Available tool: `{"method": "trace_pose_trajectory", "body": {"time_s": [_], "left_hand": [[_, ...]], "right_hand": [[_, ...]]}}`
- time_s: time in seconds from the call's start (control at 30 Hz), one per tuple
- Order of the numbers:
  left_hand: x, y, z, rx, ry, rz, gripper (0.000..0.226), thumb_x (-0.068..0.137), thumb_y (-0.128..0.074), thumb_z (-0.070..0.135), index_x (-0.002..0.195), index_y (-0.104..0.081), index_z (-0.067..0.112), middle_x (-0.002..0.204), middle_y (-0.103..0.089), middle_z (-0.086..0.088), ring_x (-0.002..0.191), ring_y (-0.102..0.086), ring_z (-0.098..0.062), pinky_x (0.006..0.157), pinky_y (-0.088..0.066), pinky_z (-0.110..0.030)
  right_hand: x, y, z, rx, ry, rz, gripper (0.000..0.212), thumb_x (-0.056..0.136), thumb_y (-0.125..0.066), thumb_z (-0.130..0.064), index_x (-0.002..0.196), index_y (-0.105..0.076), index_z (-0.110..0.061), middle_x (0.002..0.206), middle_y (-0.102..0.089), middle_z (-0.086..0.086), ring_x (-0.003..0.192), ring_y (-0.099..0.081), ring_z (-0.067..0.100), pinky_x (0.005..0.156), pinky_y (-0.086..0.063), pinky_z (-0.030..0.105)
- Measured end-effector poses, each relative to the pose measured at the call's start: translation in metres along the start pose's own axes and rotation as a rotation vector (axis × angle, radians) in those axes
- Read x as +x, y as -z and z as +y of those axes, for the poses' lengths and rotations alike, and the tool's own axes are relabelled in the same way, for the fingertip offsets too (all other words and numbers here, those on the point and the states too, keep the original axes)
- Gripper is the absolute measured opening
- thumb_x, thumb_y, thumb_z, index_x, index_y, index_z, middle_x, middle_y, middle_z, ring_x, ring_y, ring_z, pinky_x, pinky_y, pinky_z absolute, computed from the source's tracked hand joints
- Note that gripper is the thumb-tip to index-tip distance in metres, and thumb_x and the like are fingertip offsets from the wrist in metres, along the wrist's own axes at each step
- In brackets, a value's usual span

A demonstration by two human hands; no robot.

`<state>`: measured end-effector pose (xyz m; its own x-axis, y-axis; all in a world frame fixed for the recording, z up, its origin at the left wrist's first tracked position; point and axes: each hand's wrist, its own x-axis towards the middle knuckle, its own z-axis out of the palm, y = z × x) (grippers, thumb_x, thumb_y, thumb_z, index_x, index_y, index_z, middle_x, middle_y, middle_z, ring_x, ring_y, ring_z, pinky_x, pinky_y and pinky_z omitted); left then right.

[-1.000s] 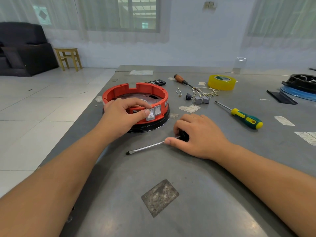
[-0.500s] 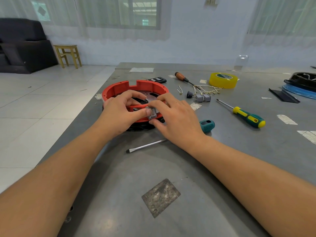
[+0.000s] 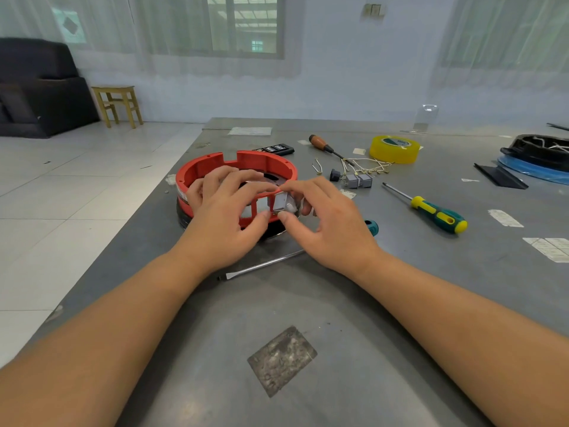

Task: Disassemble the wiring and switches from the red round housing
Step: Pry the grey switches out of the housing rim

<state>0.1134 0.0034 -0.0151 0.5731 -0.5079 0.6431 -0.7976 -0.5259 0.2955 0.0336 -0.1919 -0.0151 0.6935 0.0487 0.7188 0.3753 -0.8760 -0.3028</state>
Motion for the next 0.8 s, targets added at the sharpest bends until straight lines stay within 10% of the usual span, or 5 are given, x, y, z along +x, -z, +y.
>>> {"method": "trace_pose_trajectory", "body": {"time_s": [0.5, 0.8], "left_hand": [[0.001, -0.006, -0.001, 0.045, -0.051, -0.005, 0.042, 0.097, -0.049, 0.06, 0.123, -0.073, 0.039, 0.138, -0.06, 0.015, 0.142, -0.041, -0.02, 0.112, -0.023, -0.049], [0.003, -0.009, -0.006, 0.103, 0.125, 0.023, 0.047, 0.101, -0.038, 0.056, 0.134, -0.066, 0.038, 0.143, -0.057, 0.012, 0.143, -0.036, -0.016, 0.114, -0.017, -0.044]], "right_hand": [[0.0, 0.01, 0.01, 0.049, -0.018, -0.093, 0.031, 0.091, -0.068, -0.031, 0.121, -0.063, -0.026, 0.103, -0.067, -0.017, 0.093, -0.059, -0.001, 0.081, -0.046, 0.012], [0.026, 0.037, 0.067, 0.068, -0.379, 0.018, 0.026, 0.092, -0.072, -0.029, 0.118, -0.072, -0.025, 0.095, -0.064, -0.023, 0.089, -0.061, -0.012, 0.075, -0.047, 0.005]]}}
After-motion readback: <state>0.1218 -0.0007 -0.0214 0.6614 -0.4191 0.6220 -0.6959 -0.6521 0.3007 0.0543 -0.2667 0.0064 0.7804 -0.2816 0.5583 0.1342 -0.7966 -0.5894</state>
